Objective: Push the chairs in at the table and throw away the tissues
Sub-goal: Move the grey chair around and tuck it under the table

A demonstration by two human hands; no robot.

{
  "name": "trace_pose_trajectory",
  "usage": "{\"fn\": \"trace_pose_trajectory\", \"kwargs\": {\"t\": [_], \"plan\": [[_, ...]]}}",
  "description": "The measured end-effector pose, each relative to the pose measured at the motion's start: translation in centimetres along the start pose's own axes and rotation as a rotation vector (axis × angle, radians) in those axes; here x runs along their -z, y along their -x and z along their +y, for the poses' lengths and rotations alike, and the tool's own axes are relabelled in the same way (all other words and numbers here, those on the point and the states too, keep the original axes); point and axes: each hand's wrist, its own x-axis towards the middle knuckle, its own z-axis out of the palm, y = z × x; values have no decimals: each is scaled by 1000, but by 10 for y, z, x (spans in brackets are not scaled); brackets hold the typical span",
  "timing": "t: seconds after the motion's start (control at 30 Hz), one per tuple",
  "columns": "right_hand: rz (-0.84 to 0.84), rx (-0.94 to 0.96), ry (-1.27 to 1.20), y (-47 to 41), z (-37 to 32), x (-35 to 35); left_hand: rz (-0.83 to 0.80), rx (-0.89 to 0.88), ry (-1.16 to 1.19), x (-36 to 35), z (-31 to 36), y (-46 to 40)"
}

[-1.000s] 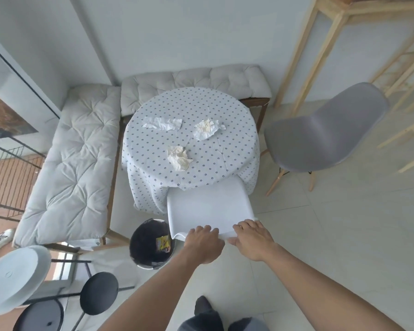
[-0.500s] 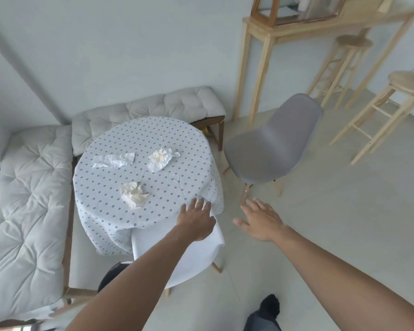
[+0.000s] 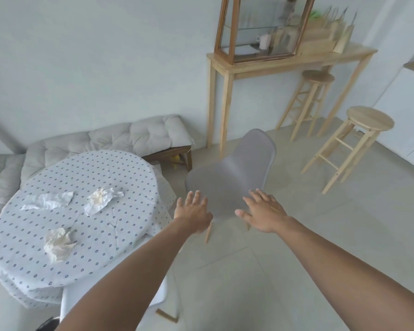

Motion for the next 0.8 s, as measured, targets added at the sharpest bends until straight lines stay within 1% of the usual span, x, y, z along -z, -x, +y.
{"fn": "trace_pose_trajectory", "kwargs": {"t": [0.07, 0.2, 0.43, 0.63, 0.8], "plan": [[15, 16, 4, -11, 19, 9, 0, 7, -6, 5, 9, -18], [32, 38, 8, -57, 66, 29, 2, 23, -11, 20, 31, -83], [51, 105, 59, -179, 129, 66, 8, 75, 12, 55, 44, -219], [15, 178, 79, -279, 164, 101, 19, 146, 46, 96, 43, -308], [-17, 299, 93, -354, 184, 123, 11, 257, 84, 107, 42, -360]]}}
